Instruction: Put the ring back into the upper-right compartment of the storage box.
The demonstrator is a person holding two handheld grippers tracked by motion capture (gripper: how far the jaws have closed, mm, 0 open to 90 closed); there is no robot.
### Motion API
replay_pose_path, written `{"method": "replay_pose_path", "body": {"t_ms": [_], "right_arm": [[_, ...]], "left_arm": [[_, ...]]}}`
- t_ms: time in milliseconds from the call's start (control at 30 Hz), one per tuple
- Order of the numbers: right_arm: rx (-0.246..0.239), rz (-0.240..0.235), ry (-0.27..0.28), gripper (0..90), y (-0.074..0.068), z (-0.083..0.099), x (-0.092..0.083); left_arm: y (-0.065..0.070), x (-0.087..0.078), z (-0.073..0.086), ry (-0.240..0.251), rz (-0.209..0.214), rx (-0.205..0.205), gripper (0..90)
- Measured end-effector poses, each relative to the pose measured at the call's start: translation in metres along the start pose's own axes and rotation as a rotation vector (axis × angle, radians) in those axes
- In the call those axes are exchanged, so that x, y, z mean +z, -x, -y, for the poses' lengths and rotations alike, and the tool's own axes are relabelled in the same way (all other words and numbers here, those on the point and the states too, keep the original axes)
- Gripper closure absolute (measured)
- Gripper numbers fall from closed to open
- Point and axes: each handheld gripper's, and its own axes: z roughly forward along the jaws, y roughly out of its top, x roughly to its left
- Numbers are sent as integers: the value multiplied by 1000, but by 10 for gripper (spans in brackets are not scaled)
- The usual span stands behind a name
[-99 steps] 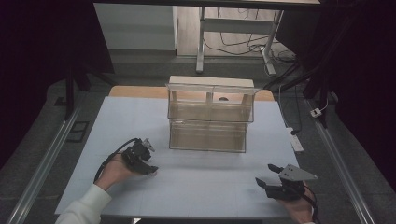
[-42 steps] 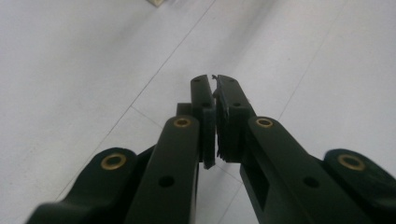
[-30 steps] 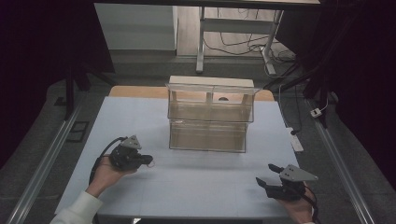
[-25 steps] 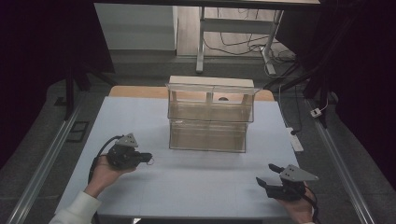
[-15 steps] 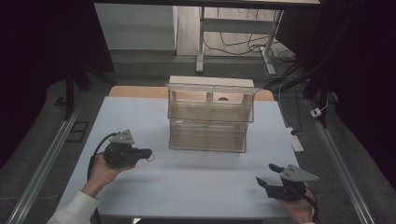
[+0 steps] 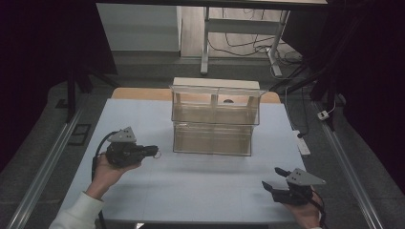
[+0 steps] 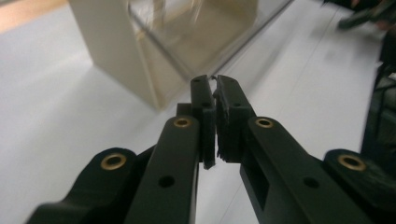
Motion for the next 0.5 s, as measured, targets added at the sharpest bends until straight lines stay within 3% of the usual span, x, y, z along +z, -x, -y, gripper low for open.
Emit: {"method": "replay_pose_path", "body": {"t_ms": [200, 500], "right_arm": [[1, -1, 1, 273, 0, 0, 0], [3, 0, 1, 273, 0, 0, 0]], "left_arm": [[5, -8, -12, 81, 20, -4, 859], [10, -10, -27, 138, 32, 10, 859]]}}
